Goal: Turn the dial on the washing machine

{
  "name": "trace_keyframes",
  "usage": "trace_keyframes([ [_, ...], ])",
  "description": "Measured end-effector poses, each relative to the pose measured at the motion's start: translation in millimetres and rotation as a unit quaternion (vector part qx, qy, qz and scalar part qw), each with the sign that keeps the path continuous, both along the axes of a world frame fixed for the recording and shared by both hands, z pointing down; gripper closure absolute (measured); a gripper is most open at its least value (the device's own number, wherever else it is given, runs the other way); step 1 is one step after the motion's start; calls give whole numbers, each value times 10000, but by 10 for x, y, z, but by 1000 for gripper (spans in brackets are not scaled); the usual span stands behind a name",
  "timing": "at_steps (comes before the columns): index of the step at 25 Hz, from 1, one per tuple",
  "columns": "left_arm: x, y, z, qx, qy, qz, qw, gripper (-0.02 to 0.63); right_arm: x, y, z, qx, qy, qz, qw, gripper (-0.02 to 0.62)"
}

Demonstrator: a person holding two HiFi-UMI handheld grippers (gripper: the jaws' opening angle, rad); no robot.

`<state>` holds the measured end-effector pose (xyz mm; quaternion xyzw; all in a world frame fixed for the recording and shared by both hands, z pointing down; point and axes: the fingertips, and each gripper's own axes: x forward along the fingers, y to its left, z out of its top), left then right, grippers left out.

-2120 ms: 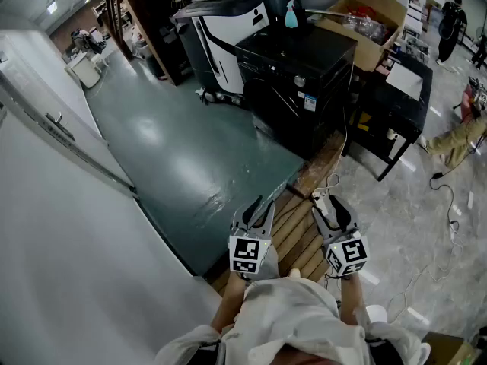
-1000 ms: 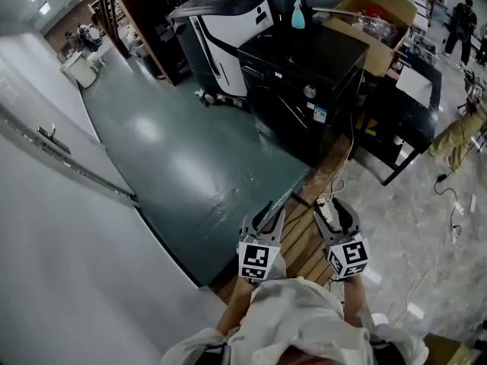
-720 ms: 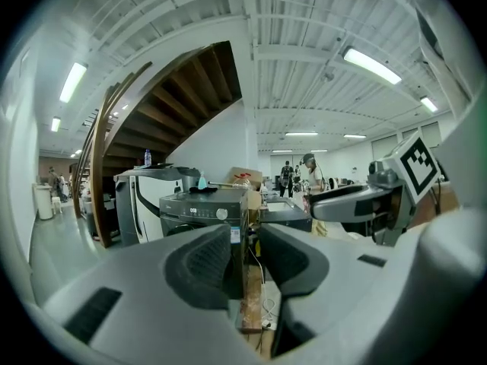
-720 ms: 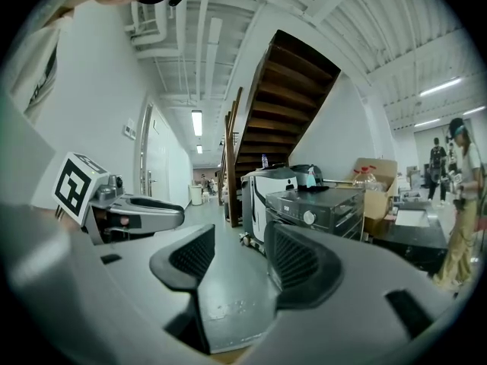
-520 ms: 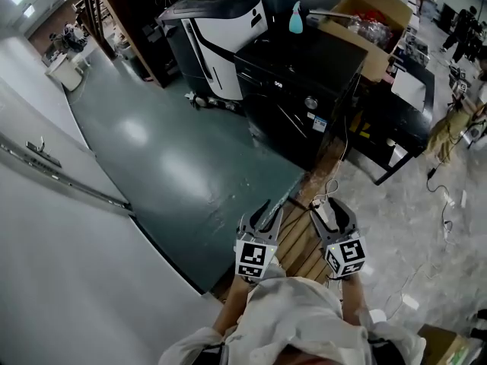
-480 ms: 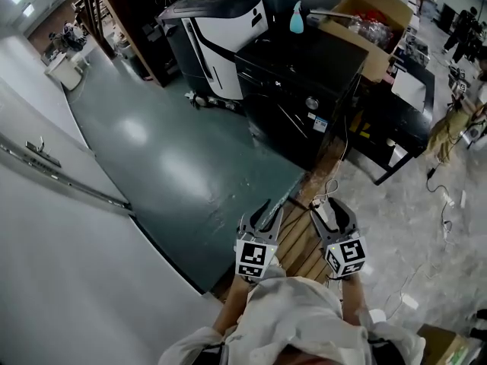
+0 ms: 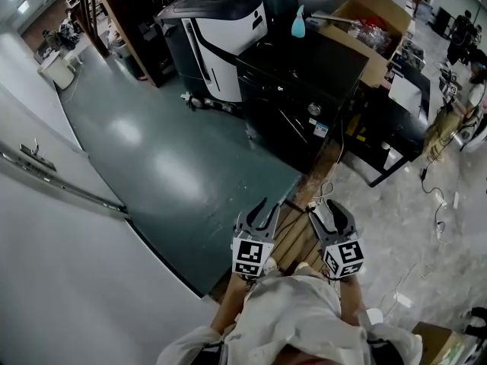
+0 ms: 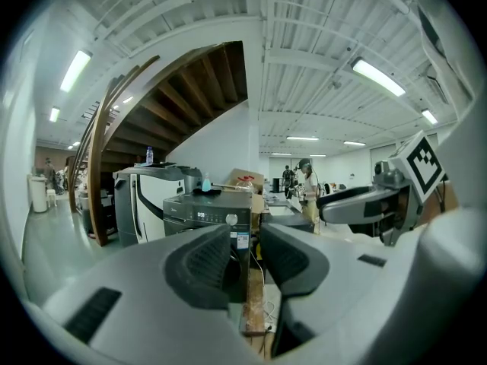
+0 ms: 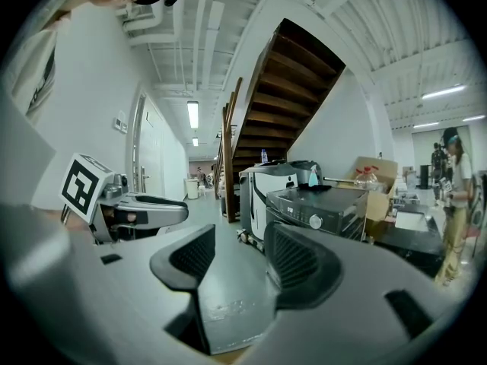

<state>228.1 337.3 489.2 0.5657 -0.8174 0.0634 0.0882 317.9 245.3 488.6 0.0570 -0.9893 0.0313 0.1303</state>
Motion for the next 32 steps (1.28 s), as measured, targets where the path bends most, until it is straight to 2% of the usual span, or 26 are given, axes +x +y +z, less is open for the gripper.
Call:
trace_keyframes([
  [9,-178,-225,-64,-113,-80,-83,9999,479,-203,-270,-15,-121,-66,-90,9999,362],
  [22,-647,-1004,-127,-379,-223,-408,9982,479,-873,-1071,-3,-316,-207,-612,9974,368],
  [32,-818,-1514,-181,-559,-269,-606,9962,479,-1135,-1633,28,-406,-215,-917,9947,368],
])
